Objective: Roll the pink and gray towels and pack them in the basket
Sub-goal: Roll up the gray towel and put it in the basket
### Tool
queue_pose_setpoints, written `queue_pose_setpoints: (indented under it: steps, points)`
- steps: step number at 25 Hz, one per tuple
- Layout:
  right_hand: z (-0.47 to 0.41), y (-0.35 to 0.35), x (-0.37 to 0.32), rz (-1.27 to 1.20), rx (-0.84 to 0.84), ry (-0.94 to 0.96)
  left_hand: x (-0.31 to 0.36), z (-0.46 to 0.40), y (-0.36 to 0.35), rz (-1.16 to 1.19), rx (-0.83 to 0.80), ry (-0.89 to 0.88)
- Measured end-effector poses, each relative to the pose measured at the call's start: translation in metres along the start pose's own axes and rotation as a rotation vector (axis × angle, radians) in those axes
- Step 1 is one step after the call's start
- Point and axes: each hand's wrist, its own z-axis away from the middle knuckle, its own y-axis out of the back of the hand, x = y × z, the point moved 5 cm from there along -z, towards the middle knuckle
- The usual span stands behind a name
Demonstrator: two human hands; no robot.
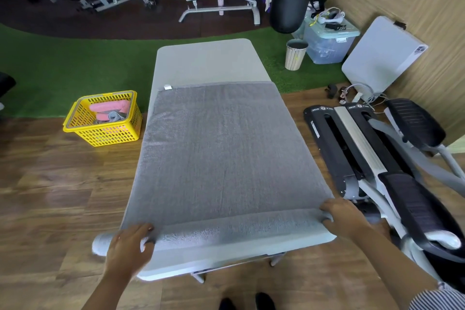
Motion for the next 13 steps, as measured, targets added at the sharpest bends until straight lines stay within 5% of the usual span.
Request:
queue_pose_setpoints:
  steps: [3, 9, 13]
  points:
    - [-0.008, 0.001, -0.004, -0.054, 0.109, 0.020, 0.009, -0.005, 0.002, 0.022, 0.106, -0.046]
    - [-0.001, -0.014, -0.008, -0.215, 0.043, -0.039, 0.019, 0.000, -0.010, -0.062, -0.045, -0.035]
    - [0.003, -0.014, -0.007, -0.299, 0.087, -0.057, 0.019, 0.006, 0.001, -0.144, 0.019, -0.074]
